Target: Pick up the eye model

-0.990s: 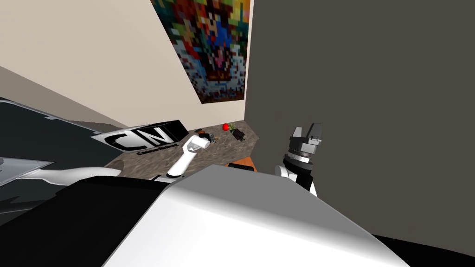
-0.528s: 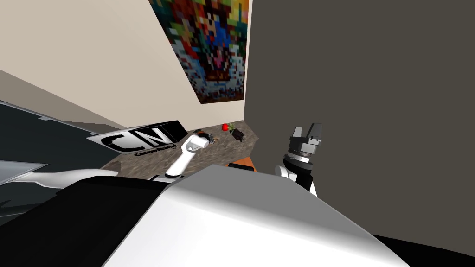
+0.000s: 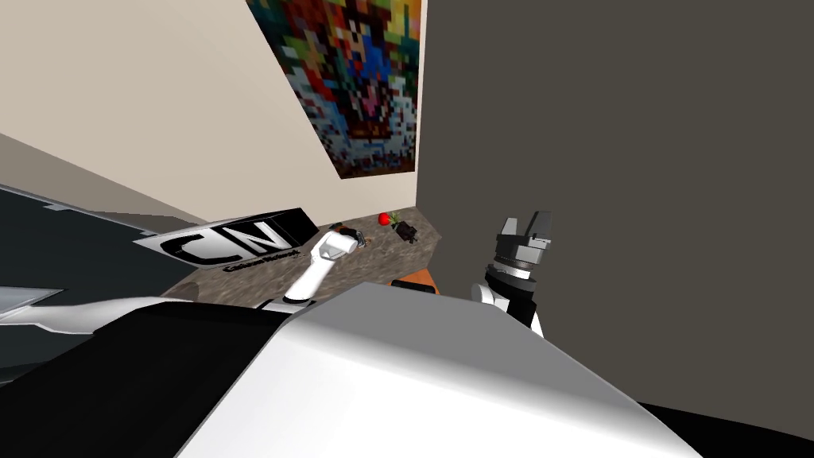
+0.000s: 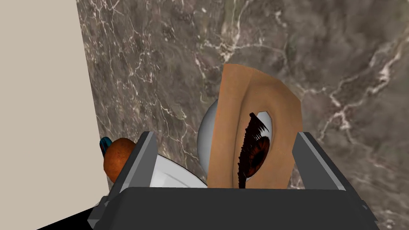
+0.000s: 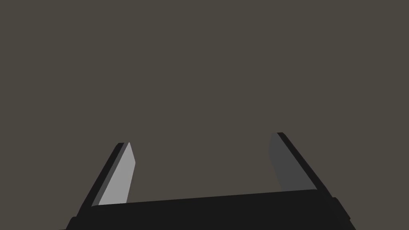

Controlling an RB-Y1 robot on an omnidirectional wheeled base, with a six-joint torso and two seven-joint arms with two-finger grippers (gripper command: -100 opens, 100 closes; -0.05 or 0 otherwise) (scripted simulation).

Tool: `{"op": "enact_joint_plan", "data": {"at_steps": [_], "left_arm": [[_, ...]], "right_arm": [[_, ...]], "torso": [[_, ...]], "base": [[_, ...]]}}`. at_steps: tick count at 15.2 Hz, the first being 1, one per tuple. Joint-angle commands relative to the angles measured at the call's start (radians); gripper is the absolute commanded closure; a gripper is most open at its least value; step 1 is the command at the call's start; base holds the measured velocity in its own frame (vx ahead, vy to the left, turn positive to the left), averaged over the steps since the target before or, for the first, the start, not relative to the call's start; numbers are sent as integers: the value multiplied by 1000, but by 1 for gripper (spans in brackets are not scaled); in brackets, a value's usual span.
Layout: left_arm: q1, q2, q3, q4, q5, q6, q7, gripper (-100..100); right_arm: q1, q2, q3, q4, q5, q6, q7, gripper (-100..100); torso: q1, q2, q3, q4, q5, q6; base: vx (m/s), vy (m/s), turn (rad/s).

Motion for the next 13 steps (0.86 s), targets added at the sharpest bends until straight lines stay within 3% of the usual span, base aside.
{"op": "enact_joint_plan", "data": {"at_steps": [1, 3, 4, 8, 11, 13], "left_arm": [[-7, -11, 1, 36, -6, -27, -15, -100], [-4, -10, 2, 30, -4, -22, -12, -100], [-4, -10, 2, 33, -5, -26, -14, 100], [-4, -10, 1, 33, -5, -26, -16, 100], [6, 10, -2, -32, 5, 21, 12, 100], [4, 10, 0, -28, 6, 18, 9, 100]], "right_arm": [[0, 0, 0, 0, 0, 0, 0, 0], [0, 0, 0, 0, 0, 0, 0, 0], [0, 0, 0, 0, 0, 0, 0, 0], [0, 0, 0, 0, 0, 0, 0, 0], [0, 0, 0, 0, 0, 0, 0, 0], [0, 0, 0, 0, 0, 0, 0, 0]], "torso": [[0, 0, 0, 0, 0, 0], [0, 0, 0, 0, 0, 0], [0, 0, 0, 0, 0, 0], [0, 1, 1, 1, 0, -1], [0, 2, 2, 1, -1, -1], [-1, 3, 2, 2, -1, -1]], "base": [[13, 2, -19], [10, 2, -12], [0, 0, 0], [0, 0, 0], [-11, -1, 33], [-13, -1, 14]]}}
